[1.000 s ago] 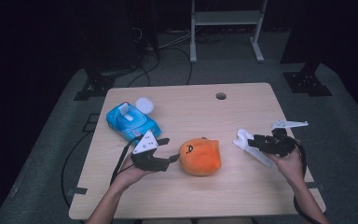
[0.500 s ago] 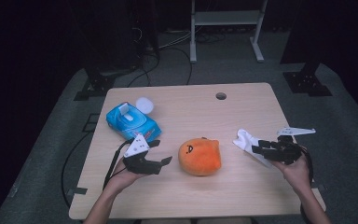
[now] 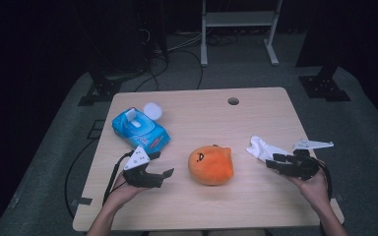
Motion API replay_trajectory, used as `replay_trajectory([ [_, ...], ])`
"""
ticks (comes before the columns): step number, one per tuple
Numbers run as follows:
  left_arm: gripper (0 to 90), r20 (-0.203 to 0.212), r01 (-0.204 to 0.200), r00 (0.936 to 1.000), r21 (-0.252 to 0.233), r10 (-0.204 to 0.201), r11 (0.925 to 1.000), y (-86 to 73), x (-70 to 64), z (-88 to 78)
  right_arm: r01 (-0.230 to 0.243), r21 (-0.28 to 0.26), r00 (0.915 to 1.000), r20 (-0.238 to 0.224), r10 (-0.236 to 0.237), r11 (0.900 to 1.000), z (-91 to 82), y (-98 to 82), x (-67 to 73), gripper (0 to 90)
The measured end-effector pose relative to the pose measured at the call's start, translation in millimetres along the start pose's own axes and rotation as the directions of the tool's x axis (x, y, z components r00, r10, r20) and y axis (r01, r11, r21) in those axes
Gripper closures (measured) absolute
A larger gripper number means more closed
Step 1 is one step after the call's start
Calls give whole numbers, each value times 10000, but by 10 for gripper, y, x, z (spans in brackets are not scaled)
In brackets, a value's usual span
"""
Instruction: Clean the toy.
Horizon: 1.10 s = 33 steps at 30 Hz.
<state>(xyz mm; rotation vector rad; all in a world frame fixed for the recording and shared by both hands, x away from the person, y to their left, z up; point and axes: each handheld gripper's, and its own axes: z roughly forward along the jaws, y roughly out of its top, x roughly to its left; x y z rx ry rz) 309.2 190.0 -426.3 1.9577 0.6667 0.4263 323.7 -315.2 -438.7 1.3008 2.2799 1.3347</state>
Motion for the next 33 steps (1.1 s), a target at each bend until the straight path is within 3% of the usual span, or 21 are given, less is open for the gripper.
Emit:
replay_trajectory([
  [20, 179, -335, 369, 9988, 98, -365, 9993, -271, 25, -69, -21, 61, 9999, -139, 22, 10000, -19, -162, 69, 455],
  [33, 171, -521, 150, 9985, 235, -137, 9996, -338, 4, -69, 101, -16, 9997, -242, -101, 9999, -1, -206, 140, 429],
])
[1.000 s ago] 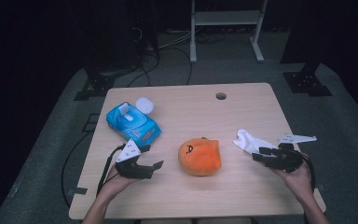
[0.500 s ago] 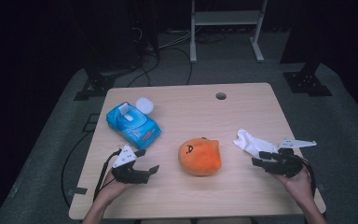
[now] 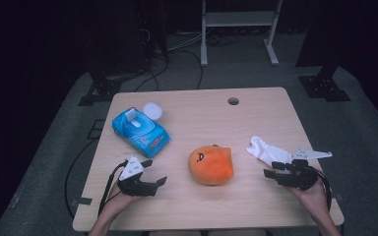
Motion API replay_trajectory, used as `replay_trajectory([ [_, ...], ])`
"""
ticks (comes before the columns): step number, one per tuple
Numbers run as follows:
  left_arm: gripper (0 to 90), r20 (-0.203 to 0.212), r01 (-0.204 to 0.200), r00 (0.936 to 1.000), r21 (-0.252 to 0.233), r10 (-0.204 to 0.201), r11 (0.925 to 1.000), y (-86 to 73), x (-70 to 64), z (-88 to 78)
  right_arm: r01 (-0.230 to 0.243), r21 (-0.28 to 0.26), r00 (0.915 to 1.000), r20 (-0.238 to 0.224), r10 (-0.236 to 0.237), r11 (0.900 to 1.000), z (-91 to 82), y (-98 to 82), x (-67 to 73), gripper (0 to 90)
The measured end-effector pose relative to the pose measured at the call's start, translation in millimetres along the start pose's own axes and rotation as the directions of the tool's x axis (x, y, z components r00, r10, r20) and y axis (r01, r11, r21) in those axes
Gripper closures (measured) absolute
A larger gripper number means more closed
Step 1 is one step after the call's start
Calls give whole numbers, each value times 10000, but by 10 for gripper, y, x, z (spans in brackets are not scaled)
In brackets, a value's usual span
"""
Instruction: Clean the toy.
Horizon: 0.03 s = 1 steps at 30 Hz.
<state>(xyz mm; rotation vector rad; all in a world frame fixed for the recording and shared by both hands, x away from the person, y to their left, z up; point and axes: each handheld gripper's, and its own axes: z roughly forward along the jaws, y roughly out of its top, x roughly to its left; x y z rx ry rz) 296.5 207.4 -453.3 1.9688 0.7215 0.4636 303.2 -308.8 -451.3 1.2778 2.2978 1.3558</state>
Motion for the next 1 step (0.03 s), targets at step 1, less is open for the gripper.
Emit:
replay_trajectory([
  [1, 171, -10, 5, 10000, -42, -5, 10000, -1, 3, 0, 24, -27, 10000, 3, -24, 10000, -5, -3, 2, 426],
])
